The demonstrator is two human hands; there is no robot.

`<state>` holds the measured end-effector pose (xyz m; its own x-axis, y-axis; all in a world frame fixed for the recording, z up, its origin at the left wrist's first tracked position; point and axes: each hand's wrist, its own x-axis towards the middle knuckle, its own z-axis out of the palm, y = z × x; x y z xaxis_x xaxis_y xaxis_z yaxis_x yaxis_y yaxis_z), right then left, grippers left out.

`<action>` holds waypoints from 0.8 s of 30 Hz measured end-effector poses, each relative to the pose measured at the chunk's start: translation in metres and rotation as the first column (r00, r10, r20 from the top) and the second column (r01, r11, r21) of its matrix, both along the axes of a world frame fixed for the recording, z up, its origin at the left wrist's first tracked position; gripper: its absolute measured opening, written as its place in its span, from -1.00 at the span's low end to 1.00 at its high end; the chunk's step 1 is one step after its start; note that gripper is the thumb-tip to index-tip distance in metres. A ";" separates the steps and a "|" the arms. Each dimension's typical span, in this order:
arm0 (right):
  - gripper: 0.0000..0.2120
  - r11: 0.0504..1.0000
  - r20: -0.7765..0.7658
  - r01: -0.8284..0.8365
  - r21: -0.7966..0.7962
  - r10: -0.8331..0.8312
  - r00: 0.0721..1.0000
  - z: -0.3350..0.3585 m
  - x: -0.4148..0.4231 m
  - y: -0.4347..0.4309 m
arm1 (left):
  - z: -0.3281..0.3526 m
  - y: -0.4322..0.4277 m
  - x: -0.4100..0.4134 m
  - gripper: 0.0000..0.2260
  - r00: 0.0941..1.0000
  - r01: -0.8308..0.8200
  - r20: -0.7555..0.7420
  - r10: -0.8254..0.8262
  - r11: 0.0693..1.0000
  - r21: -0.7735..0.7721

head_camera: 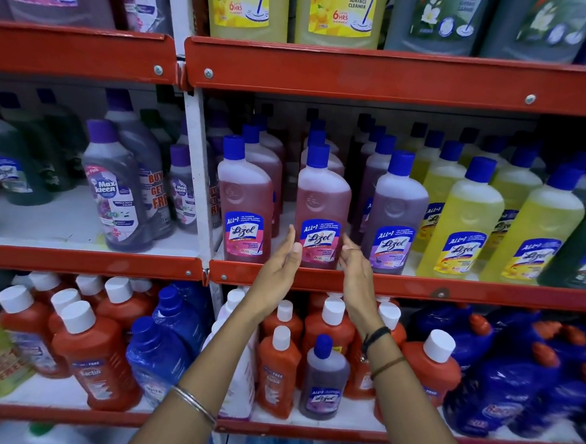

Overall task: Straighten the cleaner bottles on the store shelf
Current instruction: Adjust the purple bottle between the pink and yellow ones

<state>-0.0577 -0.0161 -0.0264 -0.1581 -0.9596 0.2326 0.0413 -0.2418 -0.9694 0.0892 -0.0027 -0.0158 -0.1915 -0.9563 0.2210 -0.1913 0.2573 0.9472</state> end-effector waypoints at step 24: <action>-0.48 0.935 0.288 0.292 -0.203 -0.228 0.930 -0.003 -0.071 0.017 | 0.004 0.018 -0.097 -0.49 0.990 0.023 -0.134 -0.041 0.990 -0.136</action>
